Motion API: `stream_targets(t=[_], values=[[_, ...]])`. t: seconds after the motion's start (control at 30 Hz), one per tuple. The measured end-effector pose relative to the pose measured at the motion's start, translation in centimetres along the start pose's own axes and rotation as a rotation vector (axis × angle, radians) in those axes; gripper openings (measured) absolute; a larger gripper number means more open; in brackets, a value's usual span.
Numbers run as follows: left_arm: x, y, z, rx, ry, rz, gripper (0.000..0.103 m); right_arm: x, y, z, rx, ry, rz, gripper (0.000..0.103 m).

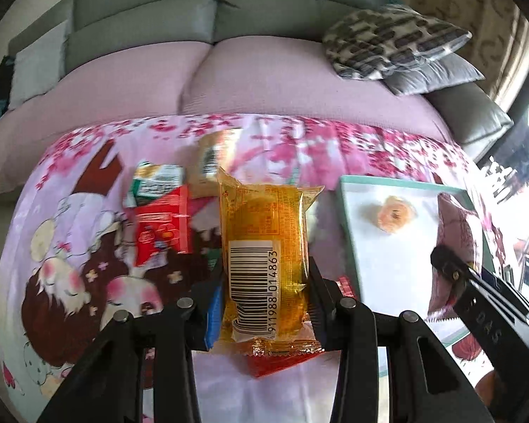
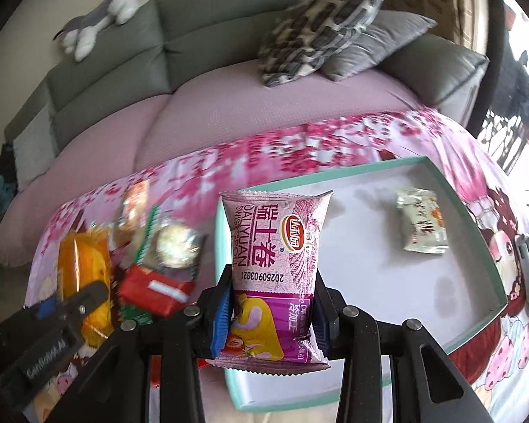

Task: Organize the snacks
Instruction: 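Carry both packets into the tray and open both tools to release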

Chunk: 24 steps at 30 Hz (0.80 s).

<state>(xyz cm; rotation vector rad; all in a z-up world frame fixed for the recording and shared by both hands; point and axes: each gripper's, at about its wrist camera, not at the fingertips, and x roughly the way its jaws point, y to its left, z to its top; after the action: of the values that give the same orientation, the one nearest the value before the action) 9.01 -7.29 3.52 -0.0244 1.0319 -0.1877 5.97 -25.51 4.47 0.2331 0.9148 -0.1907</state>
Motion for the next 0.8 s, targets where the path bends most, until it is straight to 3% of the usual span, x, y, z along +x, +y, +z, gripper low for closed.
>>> stream_targets(t=[0.3, 0.63, 0.8], values=[[1.5, -5.0, 0.9, 0.067, 0.005, -0.078, 0.042, 1.6, -5.1, 1.3, 0.084, 0.002, -0.056, 0.041], [5.2, -9.1, 3.1, 0.092, 0.044, -0.112, 0.042, 4.7, -7.9, 1.5, 0.098, 0.019, -0.054, 0.041], [7.6, -10.0, 4.2, 0.08, 0.074, -0.088, 0.042, 5.6, -8.9, 1.3, 0.1, 0.029, -0.057, 0.041]])
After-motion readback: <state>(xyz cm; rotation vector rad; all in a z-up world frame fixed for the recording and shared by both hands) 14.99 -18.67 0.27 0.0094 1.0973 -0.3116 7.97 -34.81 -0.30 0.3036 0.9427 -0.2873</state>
